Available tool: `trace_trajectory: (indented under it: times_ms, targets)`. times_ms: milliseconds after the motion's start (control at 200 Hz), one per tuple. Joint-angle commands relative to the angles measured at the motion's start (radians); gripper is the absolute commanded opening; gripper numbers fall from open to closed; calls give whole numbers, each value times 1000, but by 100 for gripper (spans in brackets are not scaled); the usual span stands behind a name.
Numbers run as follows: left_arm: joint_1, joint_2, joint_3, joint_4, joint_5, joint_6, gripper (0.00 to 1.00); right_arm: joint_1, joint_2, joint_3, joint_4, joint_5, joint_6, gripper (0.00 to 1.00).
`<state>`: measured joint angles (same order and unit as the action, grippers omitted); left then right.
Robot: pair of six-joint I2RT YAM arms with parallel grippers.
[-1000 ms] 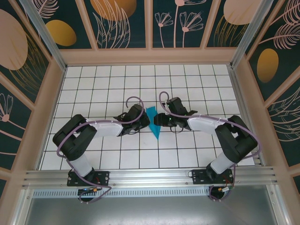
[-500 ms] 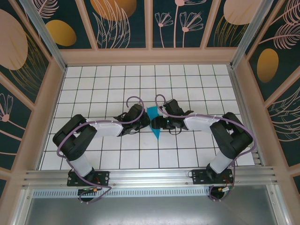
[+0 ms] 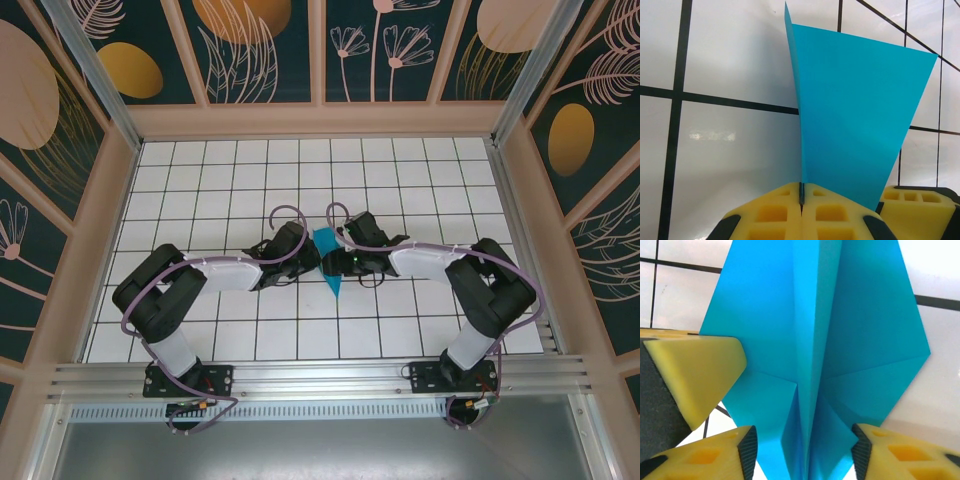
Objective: Fold a paper plane with a square sheet of paper (pick it up from the middle)
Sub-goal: Move a paper plane to the center of the table.
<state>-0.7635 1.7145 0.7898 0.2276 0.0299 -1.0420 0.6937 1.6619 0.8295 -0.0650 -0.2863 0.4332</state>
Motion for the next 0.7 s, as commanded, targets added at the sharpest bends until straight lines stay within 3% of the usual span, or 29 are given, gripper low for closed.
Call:
trace_trajectory:
  times_ms: [0,210,295,460,696]
  targets:
    - [9,-7,14,-8,16,-4,0,9,11,20,-8,-18,-12,48]
    - [9,-9,14,-8,17,-4,0,13,49,42,-31,8,-1,38]
    - [9,-14,15,-13,15,-4,1,13,56,53,-40,24,8,28]
    - [10,-47,27,-62,-27,9,20,13,32,67,-75,108,24,8]
    - [31,-124,40,-178,-136,36,56,12,-21,95,-206,296,17,6]
